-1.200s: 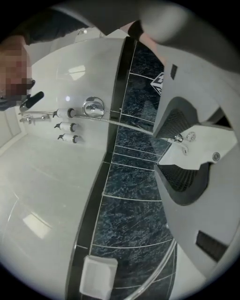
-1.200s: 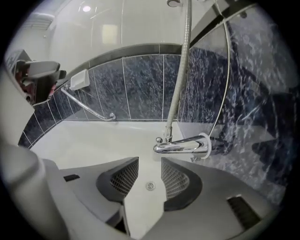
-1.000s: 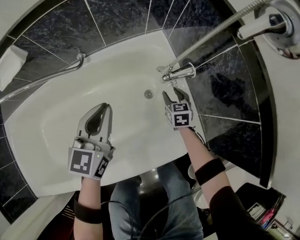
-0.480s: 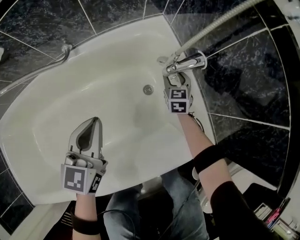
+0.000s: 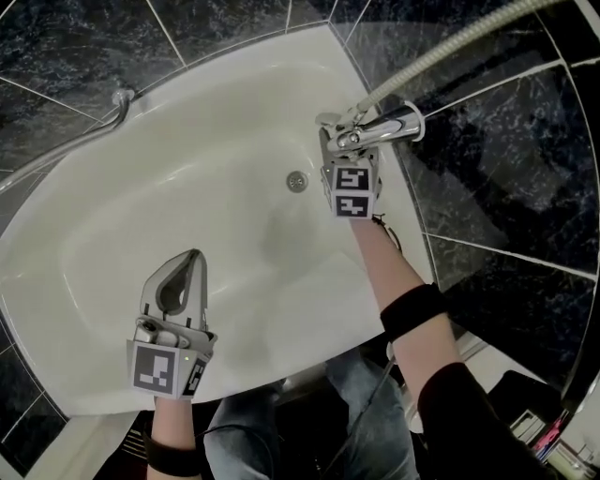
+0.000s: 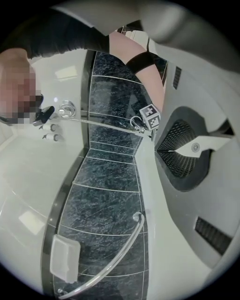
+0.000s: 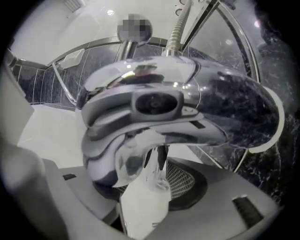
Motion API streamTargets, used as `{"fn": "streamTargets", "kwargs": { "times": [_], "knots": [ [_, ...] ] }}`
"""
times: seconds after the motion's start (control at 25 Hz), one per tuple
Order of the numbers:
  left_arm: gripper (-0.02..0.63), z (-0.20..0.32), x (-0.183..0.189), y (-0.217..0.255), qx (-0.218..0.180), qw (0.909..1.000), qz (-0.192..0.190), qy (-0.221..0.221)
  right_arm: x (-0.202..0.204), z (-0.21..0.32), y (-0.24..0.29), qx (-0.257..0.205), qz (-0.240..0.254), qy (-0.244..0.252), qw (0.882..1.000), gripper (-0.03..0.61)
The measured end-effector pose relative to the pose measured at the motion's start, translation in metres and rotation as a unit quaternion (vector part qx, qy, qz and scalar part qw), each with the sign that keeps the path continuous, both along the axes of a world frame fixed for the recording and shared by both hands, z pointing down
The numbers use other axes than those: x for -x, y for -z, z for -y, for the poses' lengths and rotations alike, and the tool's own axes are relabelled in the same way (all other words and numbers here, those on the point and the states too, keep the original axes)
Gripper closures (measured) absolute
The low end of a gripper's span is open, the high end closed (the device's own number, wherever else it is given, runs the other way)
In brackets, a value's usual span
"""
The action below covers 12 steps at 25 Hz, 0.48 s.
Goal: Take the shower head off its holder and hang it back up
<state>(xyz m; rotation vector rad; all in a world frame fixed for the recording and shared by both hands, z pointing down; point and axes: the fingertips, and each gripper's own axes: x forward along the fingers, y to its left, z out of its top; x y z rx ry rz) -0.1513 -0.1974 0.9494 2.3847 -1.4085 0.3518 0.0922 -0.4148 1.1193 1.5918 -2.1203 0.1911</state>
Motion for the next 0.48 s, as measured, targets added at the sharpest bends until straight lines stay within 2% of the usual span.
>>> {"fn": "streamTargets", "kwargs": {
  "times": [0.12, 0.24, 0.48],
  "knots": [
    [0.614, -0.002, 0.009, -0.009, -0.007, 0.9999, 0.009, 0.003, -0.003, 0.005, 0.0, -0.011, 0.0, -0.012, 1.0, 0.353],
    [0.614, -0.005, 0.012, -0.015, -0.004, 0.9999, 0.011, 0.007, -0.001, 0.006, 0.002, -0.019, 0.003, -0.008, 1.0, 0.422],
    [0.614, -0.008, 0.014, -0.022, 0.003, 0.9999, 0.013, 0.011, 0.013, -0.004, 0.0, -0.016, 0.027, 0.013, 0.999, 0.43]
  ]
}}
